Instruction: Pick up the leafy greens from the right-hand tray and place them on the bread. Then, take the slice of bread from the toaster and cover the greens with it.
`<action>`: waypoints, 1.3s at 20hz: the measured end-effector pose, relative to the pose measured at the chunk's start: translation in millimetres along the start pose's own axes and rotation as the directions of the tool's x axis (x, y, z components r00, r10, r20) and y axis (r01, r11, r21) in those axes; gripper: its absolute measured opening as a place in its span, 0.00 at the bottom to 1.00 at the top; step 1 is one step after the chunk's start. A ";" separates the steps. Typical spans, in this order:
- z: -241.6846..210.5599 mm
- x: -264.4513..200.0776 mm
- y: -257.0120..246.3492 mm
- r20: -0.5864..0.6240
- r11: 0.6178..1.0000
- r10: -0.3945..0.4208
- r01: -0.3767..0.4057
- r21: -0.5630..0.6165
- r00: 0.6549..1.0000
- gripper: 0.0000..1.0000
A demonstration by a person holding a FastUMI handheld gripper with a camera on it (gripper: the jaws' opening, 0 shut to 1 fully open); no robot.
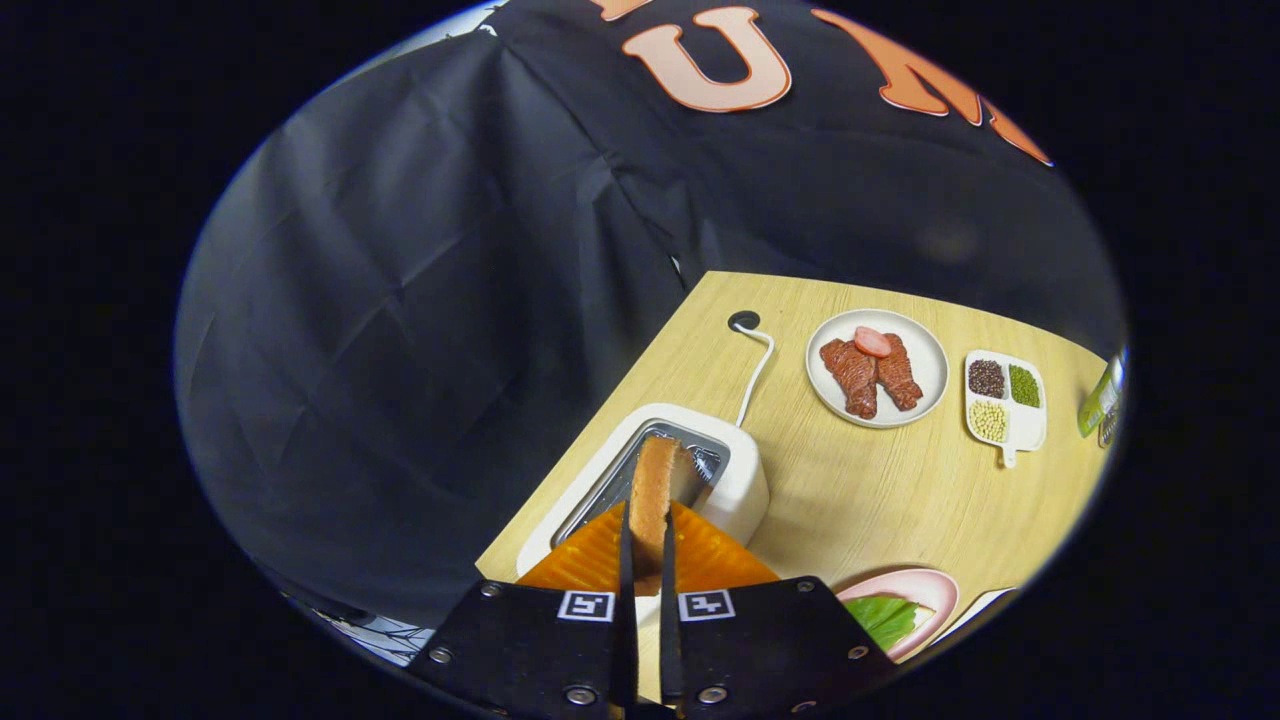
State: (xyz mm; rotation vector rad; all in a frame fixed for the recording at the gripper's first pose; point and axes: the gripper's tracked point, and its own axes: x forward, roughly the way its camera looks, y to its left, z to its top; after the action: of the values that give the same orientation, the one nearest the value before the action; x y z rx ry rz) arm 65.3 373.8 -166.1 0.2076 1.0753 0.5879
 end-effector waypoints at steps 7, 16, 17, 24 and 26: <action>-17.7 -66.1 -16.7 0.086 0.997 0.067 -0.069 0.030 0.994 0.09; -72.5 -98.3 -76.9 0.092 0.994 0.043 -0.052 0.094 0.995 0.09; -82.6 -99.8 -82.5 0.084 0.993 0.043 -0.052 0.104 0.996 0.09; -122.2 -95.1 -137.2 0.083 0.979 -0.003 -0.014 0.201 0.997 0.09; -134.4 -91.8 -148.4 0.082 0.973 -0.001 -0.018 0.230 0.997 0.09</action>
State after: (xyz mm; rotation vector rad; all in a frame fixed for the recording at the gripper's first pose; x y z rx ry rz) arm -31.3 184.6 -224.1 0.4359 1.0633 0.4571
